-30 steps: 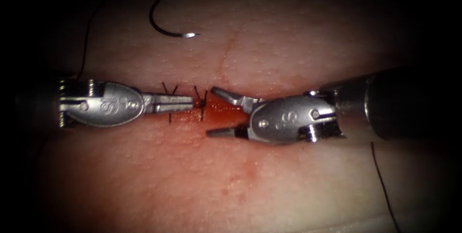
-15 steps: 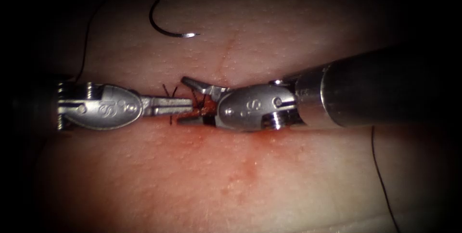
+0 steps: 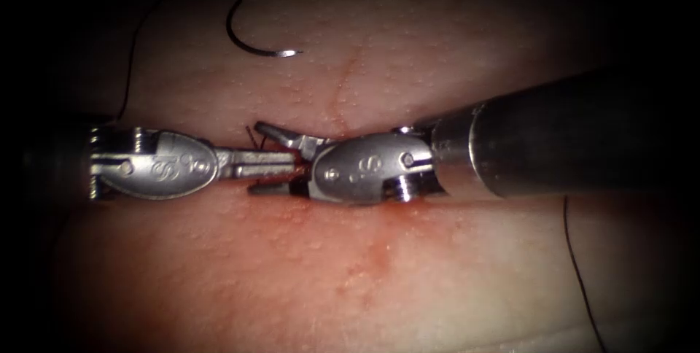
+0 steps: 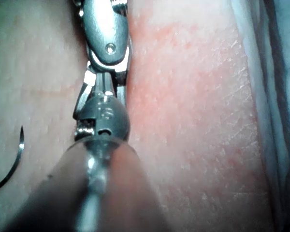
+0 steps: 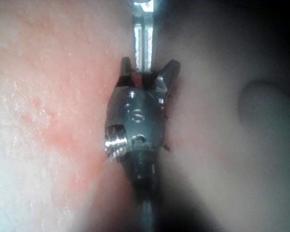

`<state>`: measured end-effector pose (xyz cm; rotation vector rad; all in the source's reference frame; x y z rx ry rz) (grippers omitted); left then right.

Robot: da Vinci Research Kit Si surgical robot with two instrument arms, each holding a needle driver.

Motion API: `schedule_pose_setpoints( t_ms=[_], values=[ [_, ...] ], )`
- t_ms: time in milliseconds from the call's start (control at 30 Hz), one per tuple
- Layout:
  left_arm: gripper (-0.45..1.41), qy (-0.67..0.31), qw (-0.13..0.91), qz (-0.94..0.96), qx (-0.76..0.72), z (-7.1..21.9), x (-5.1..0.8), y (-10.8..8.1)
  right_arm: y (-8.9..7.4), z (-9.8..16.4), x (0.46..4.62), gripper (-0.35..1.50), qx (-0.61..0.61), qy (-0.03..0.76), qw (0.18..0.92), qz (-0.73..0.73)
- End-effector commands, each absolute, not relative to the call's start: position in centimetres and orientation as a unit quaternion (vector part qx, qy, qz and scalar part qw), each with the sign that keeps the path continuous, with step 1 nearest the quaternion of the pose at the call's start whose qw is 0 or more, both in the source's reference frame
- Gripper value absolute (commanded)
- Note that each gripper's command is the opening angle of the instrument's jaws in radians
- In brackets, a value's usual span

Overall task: Wound Closure
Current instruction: With the right gripper cut the suture.

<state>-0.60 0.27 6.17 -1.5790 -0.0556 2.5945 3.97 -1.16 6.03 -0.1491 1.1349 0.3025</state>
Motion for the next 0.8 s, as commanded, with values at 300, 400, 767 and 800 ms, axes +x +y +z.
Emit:
schedule_pose_setpoints(
  t_ms=[300, 400, 767, 800],
  values=[
    [-0.45, -0.018, 0.048, 0.851, -0.522, 6.19, -0.65, 0.20, -1.12, 6.12, 4.14, 1.06, -0.082, 0.539, 0.825, 0.148],
    [-0.45, -0.018, 0.048, 0.851, -0.522, 6.18, -0.65, 0.20, -1.13, 6.12, 4.16, 1.03, -0.082, 0.539, 0.825, 0.148],
    [-0.45, -0.018, 0.046, 0.850, -0.524, 6.18, -0.66, 0.16, -1.18, 6.08, 4.17, -0.35, -0.099, 0.548, 0.821, 0.126],
    [-0.45, -0.018, 0.045, 0.850, -0.524, 6.18, -0.65, 0.15, -1.18, 6.08, 4.15, -0.35, -0.098, 0.550, 0.820, 0.125]
  ],
)
